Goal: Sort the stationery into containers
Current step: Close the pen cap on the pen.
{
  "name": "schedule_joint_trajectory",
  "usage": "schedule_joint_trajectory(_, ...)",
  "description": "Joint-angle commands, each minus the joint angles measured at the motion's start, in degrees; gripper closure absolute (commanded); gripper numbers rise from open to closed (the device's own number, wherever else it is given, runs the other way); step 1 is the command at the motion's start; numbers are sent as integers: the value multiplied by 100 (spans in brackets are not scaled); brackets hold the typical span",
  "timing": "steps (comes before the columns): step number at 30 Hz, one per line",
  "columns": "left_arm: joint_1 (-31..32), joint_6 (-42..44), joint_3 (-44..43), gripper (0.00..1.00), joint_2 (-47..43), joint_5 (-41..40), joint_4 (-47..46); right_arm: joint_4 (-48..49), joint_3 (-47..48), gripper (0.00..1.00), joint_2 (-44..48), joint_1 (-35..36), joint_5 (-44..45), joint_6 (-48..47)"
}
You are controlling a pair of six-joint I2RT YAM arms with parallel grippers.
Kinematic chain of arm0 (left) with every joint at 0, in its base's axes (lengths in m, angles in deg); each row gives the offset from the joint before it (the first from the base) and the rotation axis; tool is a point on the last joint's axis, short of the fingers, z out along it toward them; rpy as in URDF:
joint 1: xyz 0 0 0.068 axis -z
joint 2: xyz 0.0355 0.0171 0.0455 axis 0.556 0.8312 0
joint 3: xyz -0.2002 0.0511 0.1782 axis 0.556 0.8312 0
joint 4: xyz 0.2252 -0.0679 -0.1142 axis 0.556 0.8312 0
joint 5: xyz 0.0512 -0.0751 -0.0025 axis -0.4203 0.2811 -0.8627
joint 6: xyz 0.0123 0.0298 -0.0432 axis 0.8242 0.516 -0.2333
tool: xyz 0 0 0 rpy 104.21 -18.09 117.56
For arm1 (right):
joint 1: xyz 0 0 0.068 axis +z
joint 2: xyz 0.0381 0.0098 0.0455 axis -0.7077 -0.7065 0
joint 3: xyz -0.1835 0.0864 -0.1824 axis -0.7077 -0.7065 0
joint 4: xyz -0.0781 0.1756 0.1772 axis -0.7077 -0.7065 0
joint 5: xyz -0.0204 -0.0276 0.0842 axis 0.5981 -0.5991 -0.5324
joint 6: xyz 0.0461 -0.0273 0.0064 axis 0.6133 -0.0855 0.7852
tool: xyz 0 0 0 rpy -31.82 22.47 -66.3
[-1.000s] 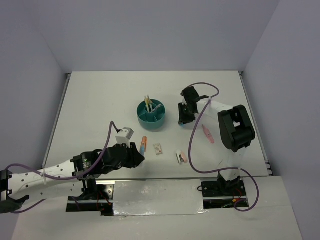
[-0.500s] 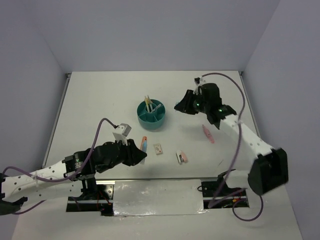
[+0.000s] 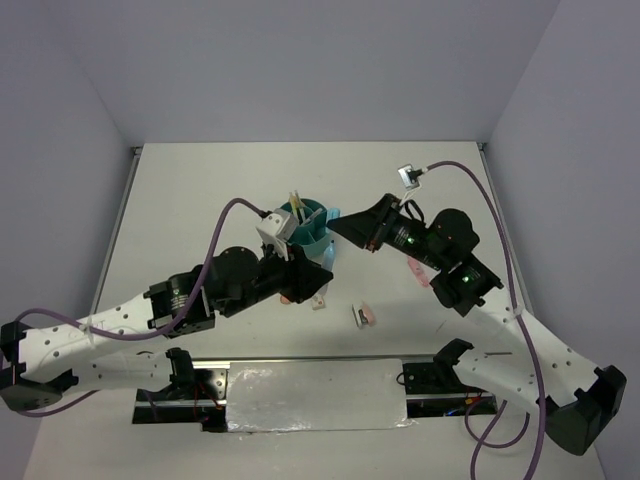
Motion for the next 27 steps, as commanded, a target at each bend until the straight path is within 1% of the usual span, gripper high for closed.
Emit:
schedule_joint_trajectory(1,28,510,-263,100,-5,166,-611,619,-61,100,342,72,299,339)
schedule_joint_trajectory(3,28,527,-263,100,-40,131,-699,654,-62,100,457,116,351,339)
schedule_joint_trajectory(7,28,545,-210,100,-128,104,-752,347,18,100,589,187,396,234)
schedule_joint_trajectory(10,28,554,-201,100,-171,104,-726,391,-87,100,642,230,422,339)
schedule_joint_trajectory(27,28,580,-149,100,-312,78,-726,197,97,100,387,635,668,111)
